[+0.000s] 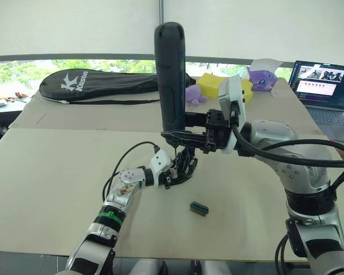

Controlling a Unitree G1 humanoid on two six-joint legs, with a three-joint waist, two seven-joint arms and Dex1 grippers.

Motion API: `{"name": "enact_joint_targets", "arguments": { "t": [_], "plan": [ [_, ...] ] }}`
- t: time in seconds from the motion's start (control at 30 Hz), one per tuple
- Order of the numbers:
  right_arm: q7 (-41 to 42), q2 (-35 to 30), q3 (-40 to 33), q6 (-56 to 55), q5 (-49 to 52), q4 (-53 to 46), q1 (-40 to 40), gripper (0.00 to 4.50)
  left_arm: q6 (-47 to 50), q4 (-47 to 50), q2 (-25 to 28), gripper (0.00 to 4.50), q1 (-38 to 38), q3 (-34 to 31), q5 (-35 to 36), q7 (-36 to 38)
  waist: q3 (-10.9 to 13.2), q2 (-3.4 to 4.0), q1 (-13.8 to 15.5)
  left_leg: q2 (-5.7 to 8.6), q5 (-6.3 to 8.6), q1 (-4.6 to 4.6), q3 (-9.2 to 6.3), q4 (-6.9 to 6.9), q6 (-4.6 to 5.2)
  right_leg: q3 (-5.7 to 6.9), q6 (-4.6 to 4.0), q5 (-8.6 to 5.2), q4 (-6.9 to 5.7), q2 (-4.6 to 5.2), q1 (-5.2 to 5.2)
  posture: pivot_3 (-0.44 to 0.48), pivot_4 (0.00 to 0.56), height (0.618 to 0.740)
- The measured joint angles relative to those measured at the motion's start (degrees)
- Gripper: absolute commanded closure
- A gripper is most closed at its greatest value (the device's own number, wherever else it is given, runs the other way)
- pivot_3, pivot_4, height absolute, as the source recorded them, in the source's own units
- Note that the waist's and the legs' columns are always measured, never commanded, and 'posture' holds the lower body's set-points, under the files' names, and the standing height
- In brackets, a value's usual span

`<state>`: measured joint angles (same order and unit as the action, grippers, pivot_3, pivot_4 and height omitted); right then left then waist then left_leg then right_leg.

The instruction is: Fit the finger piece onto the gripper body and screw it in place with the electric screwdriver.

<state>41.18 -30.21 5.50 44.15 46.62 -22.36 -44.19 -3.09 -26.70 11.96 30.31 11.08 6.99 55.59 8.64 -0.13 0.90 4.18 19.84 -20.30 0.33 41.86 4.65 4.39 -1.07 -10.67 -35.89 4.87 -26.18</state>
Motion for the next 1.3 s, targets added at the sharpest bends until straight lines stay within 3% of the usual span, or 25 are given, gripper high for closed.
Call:
{"name": "enact_joint_targets", "arguments": {
  "t": [0.67, 1.3],
  "plan": [
    [4.5, 2.94, 0.78, -4.18, -9.39, 2.91, 0.0, 2.59, 0.95, 3.24, 0.07, 2.17, -2.31, 0.09, 0.09, 0.14, 0.0, 0.01, -0.25, 0.0, 0.0, 0.01, 0.0, 0.0, -0.02, 0.04, 0.0, 0.0, 0.01, -0.04, -0.01, 0.0, 0.15, 0.737],
    [6.12, 3.6, 0.81, -4.23, -11.21, 3.17, 0.31, 2.59, 1.77, 3.58, 0.28, 2.17, -2.31, 0.06, 0.15, 0.17, 0.0, 0.01, -0.26, 0.01, -0.01, 0.02, 0.0, 0.0, -0.03, 0.06, 0.0, 0.0, 0.01, -0.04, 0.0, 0.0, 0.15, 0.737]
  ]
}}
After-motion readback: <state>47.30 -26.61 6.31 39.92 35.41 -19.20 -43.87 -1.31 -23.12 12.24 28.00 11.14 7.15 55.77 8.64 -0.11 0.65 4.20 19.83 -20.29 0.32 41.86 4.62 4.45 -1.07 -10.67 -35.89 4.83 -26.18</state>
